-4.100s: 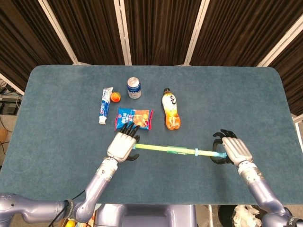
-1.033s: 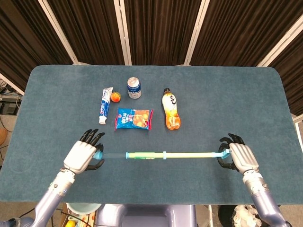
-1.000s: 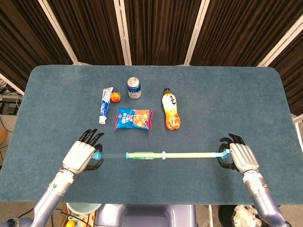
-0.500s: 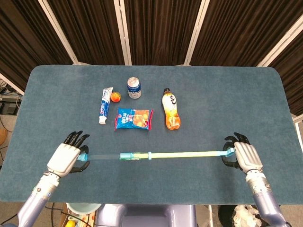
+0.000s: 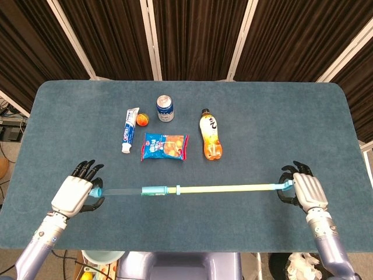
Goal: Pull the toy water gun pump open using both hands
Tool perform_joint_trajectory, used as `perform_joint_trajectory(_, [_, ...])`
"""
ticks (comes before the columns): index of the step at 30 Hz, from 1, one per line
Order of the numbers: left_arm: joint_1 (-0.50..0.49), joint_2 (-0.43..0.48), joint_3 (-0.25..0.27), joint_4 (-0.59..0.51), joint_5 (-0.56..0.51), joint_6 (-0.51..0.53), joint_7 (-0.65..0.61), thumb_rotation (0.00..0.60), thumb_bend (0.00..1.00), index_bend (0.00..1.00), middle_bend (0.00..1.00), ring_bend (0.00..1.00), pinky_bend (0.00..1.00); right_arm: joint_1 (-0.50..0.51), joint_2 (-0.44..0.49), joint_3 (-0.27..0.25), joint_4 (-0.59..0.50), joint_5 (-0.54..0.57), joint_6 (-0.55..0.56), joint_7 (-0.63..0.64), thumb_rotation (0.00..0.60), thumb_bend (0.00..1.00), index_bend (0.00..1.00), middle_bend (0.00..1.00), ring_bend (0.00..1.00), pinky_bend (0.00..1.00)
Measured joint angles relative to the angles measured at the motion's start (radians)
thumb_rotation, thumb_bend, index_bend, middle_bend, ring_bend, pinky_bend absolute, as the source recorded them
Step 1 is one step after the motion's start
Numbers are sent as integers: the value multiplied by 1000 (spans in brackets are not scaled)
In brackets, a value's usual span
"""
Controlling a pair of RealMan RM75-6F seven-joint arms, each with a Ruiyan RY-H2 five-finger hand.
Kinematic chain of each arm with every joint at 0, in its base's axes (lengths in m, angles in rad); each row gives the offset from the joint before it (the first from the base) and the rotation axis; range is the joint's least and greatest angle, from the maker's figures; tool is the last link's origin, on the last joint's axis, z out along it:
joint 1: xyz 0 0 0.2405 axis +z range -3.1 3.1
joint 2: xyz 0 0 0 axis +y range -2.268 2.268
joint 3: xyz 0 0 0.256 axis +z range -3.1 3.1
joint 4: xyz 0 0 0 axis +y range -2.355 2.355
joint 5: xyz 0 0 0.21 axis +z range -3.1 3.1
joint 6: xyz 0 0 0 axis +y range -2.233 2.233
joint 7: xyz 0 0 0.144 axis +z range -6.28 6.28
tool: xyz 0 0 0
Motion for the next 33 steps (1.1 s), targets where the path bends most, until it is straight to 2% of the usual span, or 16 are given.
perform_joint_trajectory(15, [5, -20, -27, 16, -5, -31, 19, 600, 356, 520, 105, 0, 78, -8, 19, 16, 26, 22, -16, 22, 600, 656, 965, 245, 59, 0])
perform_joint_trajectory(18, [7, -22, -28, 12, 0, -34, 26, 600, 342, 478, 101, 0, 78, -10, 25, 18, 25, 25, -19, 26, 600, 625, 940, 232, 52, 0])
perform_joint_trajectory(19, [7, -23, -29, 11, 1, -35, 27, 600, 319, 425, 94, 0, 78, -10, 26, 19, 25, 27, -20, 27, 600, 602, 905, 213, 43, 0])
perform_joint_trajectory(20, [8, -24, -30, 9, 2, -37, 27, 600, 296, 379, 86, 0, 78, -10, 27, 19, 26, 29, -22, 26, 600, 549, 804, 167, 26, 0])
perform_joint_trajectory(21, [8, -24, -30, 9, 2, -38, 28, 600, 250, 296, 69, 0, 78, -10, 29, 19, 26, 31, -25, 25, 600, 483, 580, 104, 10, 0])
perform_joint_trajectory(22, [7, -23, -30, 8, 3, -40, 29, 600, 216, 236, 57, 0, 78, -9, 33, 17, 26, 35, -31, 21, 600, 438, 476, 65, 3, 0])
perform_joint_trajectory(23, [7, -21, -30, 7, 4, -44, 31, 600, 173, 153, 39, 0, 78, -7, 36, 15, 25, 40, -38, 17, 600, 379, 328, 23, 0, 0])
perform_joint_trajectory(24, [7, -21, -30, 5, 4, -47, 32, 600, 143, 93, 26, 0, 78, -6, 40, 12, 23, 45, -47, 14, 600, 348, 250, 7, 0, 0])
perform_joint_trajectory(25, [6, -20, -30, 4, 5, -49, 32, 600, 115, 39, 15, 0, 77, -4, 46, 10, 21, 52, -60, 12, 600, 313, 230, 0, 0, 0])
perform_joint_trajectory(26, [6, -21, -31, 1, 6, -51, 32, 600, 101, 18, 9, 0, 76, -2, 51, 7, 19, 56, -68, 10, 600, 291, 164, 0, 0, 0])
perform_joint_trajectory(27, [6, -21, -31, -1, 6, -53, 32, 600, 82, 3, 3, 0, 73, -1, 56, 5, 17, 59, -75, 9, 600, 269, 99, 0, 0, 0])
perform_joint_trajectory(29, [7, -23, -31, -8, 6, -57, 31, 600, 67, 0, 0, 0, 68, 1, 59, 1, 17, 56, -80, 5, 600, 242, 39, 0, 0, 0])
perform_joint_trajectory(33, [8, -22, -31, -22, 10, -61, 31, 600, 65, 0, 0, 0, 68, 0, 57, 0, 18, 41, -72, 4, 600, 225, 27, 0, 0, 0])
